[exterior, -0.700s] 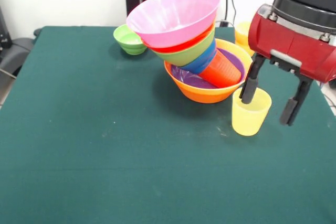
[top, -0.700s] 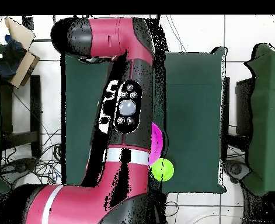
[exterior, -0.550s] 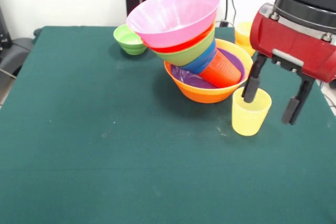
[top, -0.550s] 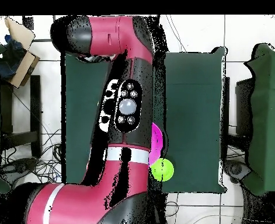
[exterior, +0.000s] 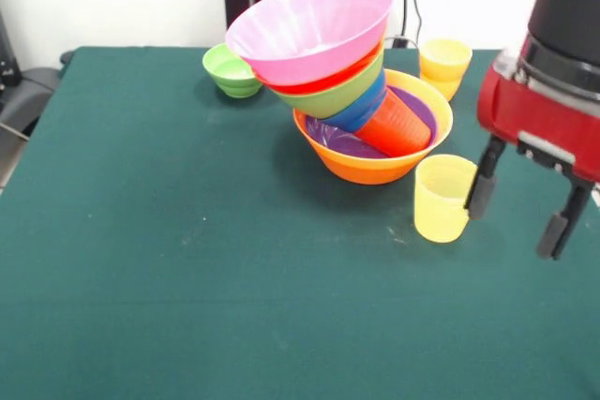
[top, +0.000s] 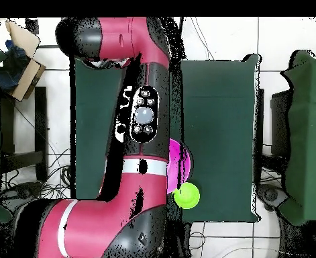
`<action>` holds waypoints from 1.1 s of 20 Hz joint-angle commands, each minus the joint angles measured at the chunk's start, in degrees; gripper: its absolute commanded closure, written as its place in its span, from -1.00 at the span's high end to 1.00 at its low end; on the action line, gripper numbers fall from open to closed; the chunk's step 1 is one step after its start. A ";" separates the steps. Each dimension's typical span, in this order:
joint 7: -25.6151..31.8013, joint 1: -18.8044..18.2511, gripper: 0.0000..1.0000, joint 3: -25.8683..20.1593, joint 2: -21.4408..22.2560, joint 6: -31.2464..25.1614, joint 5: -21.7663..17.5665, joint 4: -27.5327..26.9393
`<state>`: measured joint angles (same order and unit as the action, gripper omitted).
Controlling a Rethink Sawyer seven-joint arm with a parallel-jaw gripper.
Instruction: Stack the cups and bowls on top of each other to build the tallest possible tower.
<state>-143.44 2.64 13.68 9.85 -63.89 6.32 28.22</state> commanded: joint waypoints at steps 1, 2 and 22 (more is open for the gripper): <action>-8.24 1.78 1.00 -4.50 -8.25 -4.52 1.97 -2.92; -8.73 1.94 1.00 -4.33 -8.50 -4.33 2.35 -3.09; -8.24 5.23 1.00 -1.63 -3.78 -1.95 5.00 8.52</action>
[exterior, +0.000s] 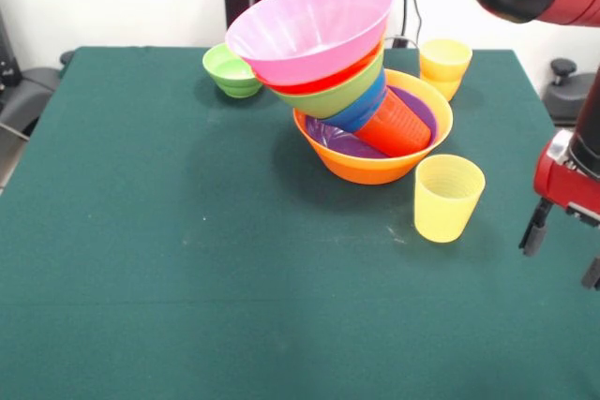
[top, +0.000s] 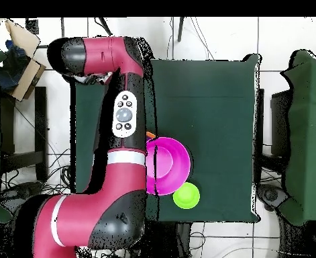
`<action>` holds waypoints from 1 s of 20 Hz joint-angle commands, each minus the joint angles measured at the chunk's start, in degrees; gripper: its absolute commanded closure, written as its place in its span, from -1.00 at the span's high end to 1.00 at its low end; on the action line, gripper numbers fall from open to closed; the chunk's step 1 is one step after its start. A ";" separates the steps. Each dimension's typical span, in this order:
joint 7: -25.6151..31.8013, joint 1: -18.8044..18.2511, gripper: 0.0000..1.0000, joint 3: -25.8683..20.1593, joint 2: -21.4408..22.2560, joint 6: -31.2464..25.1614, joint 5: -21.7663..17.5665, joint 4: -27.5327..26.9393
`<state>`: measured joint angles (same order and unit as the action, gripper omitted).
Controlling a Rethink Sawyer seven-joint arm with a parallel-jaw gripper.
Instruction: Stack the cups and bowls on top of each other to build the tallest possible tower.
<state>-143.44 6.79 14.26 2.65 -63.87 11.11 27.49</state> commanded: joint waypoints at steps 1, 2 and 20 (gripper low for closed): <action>-7.99 1.09 1.00 -2.17 3.89 -2.01 0.29 9.95; -7.99 1.07 1.00 -2.08 3.81 -2.31 0.35 9.80; -9.07 3.93 1.00 -0.01 7.59 3.91 -1.38 21.15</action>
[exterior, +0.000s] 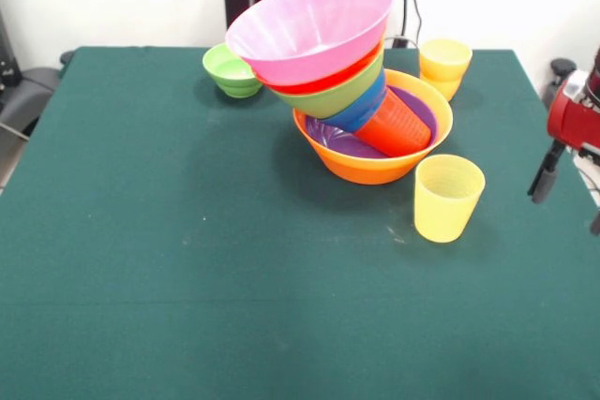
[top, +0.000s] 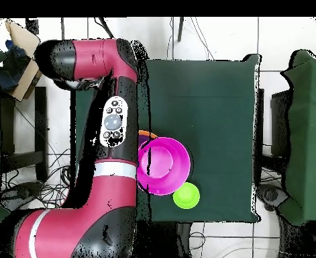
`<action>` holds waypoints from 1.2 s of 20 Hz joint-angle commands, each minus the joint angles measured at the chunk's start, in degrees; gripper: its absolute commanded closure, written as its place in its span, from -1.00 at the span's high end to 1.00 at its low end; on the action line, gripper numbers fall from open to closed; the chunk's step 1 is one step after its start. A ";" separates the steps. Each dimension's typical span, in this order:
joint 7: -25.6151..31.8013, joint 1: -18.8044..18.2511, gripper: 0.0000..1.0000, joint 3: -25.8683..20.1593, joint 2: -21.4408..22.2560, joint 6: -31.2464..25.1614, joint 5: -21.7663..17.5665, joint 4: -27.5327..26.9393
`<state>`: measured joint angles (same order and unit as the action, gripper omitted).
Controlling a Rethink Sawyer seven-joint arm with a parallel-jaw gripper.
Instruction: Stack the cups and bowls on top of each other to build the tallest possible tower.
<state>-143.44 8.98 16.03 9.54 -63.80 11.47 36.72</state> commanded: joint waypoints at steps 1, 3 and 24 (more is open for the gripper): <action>-9.67 2.18 1.00 -1.40 0.69 4.57 -1.89 12.57; -10.08 2.63 1.00 -0.81 0.53 5.57 -2.11 13.17; -10.50 6.84 1.00 5.51 0.24 7.36 -2.75 18.20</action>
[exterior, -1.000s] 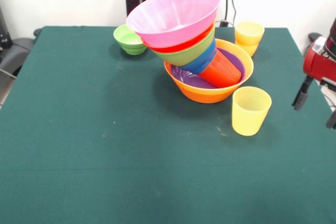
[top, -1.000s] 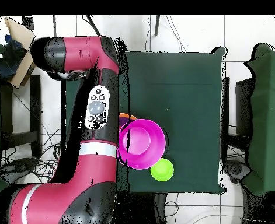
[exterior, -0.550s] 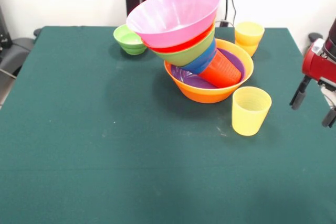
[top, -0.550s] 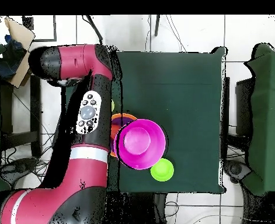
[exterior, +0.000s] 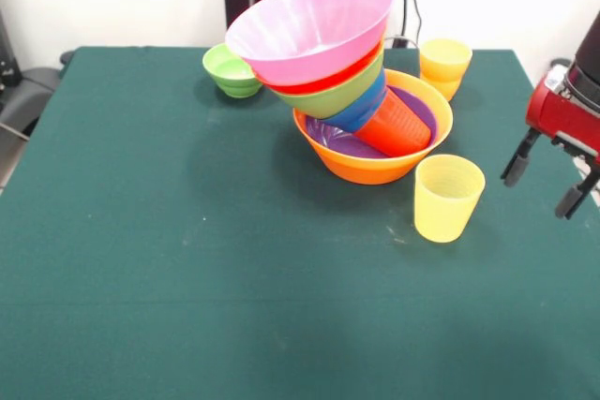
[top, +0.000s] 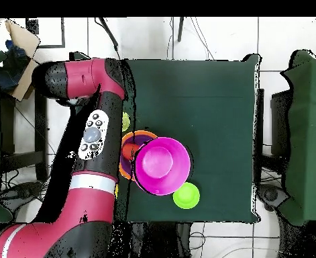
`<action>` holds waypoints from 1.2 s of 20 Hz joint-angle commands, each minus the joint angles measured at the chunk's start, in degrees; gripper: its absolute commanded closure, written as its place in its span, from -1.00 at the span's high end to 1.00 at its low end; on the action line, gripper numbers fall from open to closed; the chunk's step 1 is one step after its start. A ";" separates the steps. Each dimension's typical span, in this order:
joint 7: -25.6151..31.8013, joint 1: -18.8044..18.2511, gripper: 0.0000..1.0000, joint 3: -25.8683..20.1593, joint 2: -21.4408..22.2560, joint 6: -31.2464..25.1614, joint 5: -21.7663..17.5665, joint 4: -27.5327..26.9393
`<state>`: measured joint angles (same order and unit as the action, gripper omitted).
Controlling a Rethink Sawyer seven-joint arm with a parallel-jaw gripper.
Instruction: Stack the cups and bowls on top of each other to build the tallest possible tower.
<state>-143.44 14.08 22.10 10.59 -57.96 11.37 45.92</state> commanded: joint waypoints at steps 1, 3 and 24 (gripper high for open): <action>-10.64 2.04 1.00 -0.30 -0.82 1.66 -2.58 9.39; -10.78 2.51 1.00 0.02 -0.92 2.11 -2.41 9.98; -10.43 4.53 1.00 1.18 -2.92 12.99 -1.24 15.65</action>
<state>-143.44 18.07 26.37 10.40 -48.99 11.25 55.33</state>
